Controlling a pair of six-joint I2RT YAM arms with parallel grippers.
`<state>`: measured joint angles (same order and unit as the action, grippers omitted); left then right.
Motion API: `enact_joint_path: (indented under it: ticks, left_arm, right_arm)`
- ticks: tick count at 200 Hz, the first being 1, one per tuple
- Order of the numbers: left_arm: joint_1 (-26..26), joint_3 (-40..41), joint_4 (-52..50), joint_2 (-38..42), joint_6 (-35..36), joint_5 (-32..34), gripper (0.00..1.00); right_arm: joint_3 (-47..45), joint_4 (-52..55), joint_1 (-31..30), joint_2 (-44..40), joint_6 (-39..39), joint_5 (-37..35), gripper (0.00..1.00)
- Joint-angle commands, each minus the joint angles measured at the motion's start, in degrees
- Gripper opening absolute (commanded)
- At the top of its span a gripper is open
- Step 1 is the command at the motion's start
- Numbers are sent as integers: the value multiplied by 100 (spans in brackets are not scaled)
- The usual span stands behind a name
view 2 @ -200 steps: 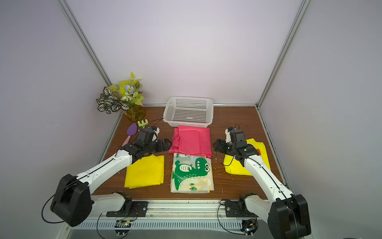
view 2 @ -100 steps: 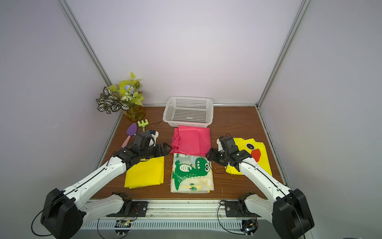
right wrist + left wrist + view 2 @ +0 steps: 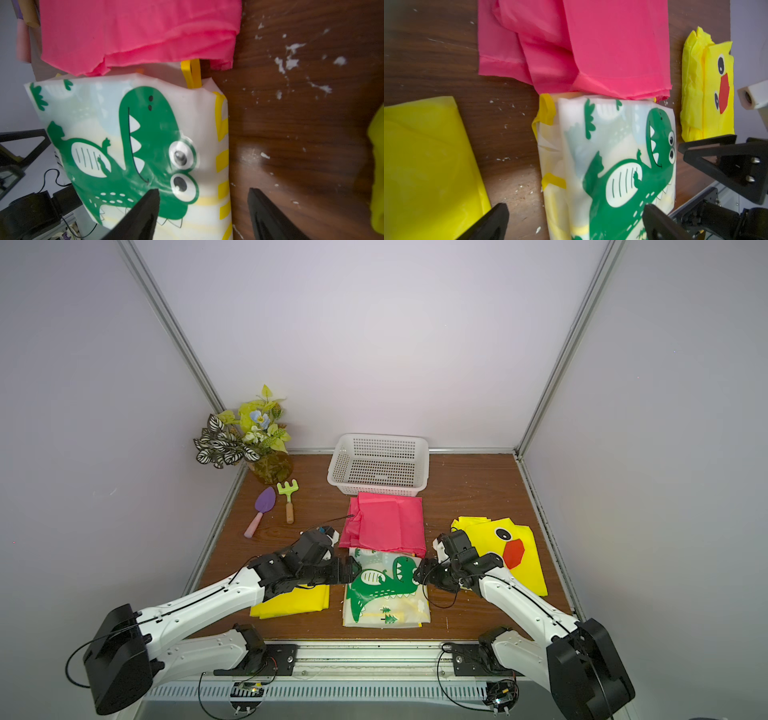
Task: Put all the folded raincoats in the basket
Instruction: Pick up the raincoat from the center of the board.
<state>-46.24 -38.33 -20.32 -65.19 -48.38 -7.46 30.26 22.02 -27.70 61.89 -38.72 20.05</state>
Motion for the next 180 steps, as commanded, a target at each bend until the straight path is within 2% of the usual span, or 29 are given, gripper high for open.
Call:
enact_joint_path:
  ticks: [1,83,132,152,180]
  left_arm:
    - [-279,-34,-55,-221,-110,188,100]
    - [-430,210,15,-835,-185,301,98]
    - [-464,540,965,-1057,-333,-107,91]
    - [-601,526,1126,-1248,-408,-144,90]
    - [-898,236,858,-1593,-376,-26,89]
  right_arm:
    - [-214,-381,-51,-318,-115,201,73]
    - [-778,-813,-191,-470,-412,245,74]
    - [-1072,-941,-235,-610,-493,192,73]
    - [-1195,-1054,-248,-692,-601,226,73]
    - [-1372,-1339,-312,-811,-748,359,73]
